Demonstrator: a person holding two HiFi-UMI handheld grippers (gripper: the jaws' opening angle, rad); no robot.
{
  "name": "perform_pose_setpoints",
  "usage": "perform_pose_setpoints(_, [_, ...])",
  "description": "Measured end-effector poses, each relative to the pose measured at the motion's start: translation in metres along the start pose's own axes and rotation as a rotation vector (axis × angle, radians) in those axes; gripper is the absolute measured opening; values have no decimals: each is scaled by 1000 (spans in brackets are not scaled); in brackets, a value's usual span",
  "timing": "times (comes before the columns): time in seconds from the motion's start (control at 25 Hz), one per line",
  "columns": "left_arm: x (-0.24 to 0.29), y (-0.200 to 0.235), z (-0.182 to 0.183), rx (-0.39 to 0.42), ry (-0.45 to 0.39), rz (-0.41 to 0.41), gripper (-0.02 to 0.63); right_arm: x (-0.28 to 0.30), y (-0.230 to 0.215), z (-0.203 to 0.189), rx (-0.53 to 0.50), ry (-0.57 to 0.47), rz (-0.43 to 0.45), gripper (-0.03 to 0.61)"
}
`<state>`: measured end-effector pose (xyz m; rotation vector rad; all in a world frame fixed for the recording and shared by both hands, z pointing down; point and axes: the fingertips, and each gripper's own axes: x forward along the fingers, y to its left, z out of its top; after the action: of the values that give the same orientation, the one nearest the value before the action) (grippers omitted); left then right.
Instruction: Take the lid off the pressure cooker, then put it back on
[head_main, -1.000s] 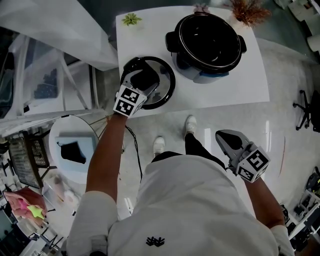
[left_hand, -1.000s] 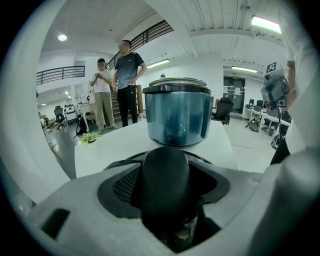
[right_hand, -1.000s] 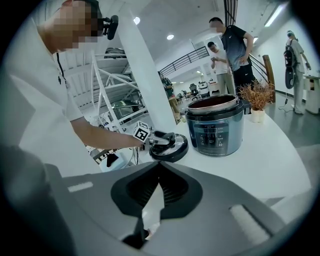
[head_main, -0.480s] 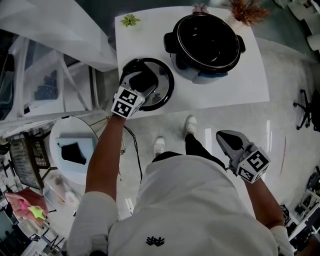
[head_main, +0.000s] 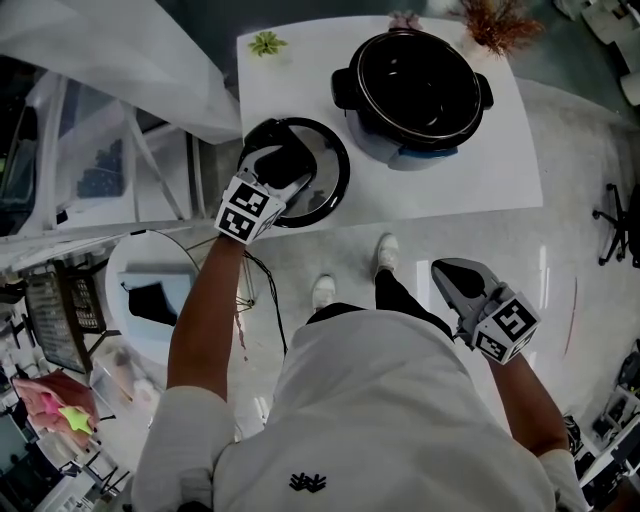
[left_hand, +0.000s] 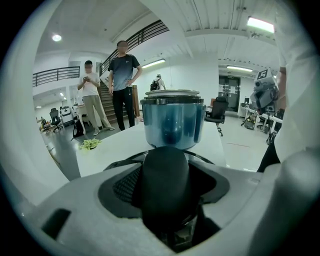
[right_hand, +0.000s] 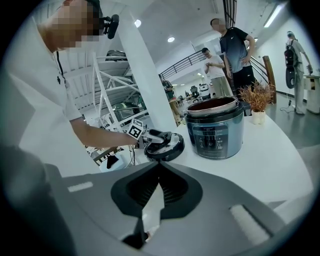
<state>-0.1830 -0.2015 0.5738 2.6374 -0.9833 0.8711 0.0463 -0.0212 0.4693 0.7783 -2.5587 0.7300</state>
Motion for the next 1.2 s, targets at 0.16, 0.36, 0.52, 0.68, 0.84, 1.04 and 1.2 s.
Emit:
perform_pose_setpoints(0.16, [-15, 1, 15, 4, -14, -7, 287, 3, 0, 3, -5, -10, 21, 11])
perform_pose_setpoints(0.36, [-35, 2, 34, 28, -13, -17, 287, 6, -3, 8, -12, -21, 42, 11])
perform_pose_setpoints(0.52, [-52, 4, 50, 26, -17, -22, 287, 7, -7, 11, -19, -34, 59, 11])
perform_pose_setpoints(0.68, [-74, 6, 69, 28, -34, -24, 287, 8, -8, 17, -27, -45, 77, 11])
perform_pose_setpoints(0.84, [-91, 12, 93, 45, -47, -20, 287, 8, -14, 21, -38, -53, 87, 11])
perform_pose_setpoints(1.04, [-104, 16, 121, 58, -57, -26, 287, 4, -21, 23, -37, -63, 95, 11])
perform_pose_setpoints(1.2, [-106, 18, 143, 71, -63, -34, 287, 1, -30, 26, -37, -73, 97, 11])
